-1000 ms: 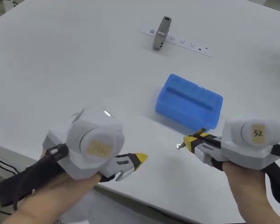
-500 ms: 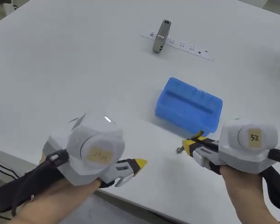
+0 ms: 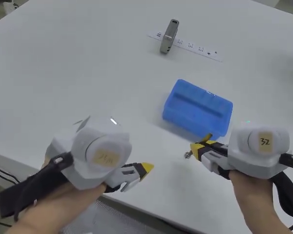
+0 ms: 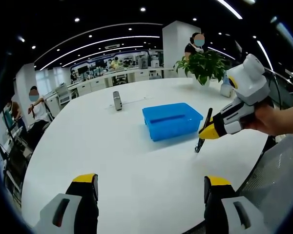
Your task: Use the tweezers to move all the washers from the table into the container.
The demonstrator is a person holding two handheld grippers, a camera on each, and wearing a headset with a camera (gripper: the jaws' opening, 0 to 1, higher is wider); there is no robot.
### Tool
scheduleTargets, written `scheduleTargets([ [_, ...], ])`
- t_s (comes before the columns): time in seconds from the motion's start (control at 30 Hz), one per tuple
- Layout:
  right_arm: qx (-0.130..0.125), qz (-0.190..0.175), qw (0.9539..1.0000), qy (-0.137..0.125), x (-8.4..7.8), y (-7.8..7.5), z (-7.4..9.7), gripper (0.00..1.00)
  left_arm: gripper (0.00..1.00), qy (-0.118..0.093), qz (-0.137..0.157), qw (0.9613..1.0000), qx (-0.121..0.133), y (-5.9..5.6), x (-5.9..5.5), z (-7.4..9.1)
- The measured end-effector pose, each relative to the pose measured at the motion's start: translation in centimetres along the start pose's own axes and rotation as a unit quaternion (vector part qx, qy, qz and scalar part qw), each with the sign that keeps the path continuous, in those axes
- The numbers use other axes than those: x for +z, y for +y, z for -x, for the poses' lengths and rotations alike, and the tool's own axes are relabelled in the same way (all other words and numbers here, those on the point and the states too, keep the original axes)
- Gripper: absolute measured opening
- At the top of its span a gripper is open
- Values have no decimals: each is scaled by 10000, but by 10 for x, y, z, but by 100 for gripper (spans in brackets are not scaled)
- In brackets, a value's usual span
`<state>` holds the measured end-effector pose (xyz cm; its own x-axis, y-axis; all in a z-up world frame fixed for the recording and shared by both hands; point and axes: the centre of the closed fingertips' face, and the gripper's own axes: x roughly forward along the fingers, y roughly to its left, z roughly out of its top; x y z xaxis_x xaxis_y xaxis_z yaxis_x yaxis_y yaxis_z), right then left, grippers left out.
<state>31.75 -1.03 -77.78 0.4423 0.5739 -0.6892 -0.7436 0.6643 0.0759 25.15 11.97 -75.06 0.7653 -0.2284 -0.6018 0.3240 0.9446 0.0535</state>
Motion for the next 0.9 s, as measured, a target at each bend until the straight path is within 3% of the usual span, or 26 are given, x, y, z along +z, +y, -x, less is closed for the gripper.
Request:
scheduleTargets([
  [0.9,-266,351,9967,-676,67,-19,30,3,92,-5,-18,10000,8,0,0,0],
])
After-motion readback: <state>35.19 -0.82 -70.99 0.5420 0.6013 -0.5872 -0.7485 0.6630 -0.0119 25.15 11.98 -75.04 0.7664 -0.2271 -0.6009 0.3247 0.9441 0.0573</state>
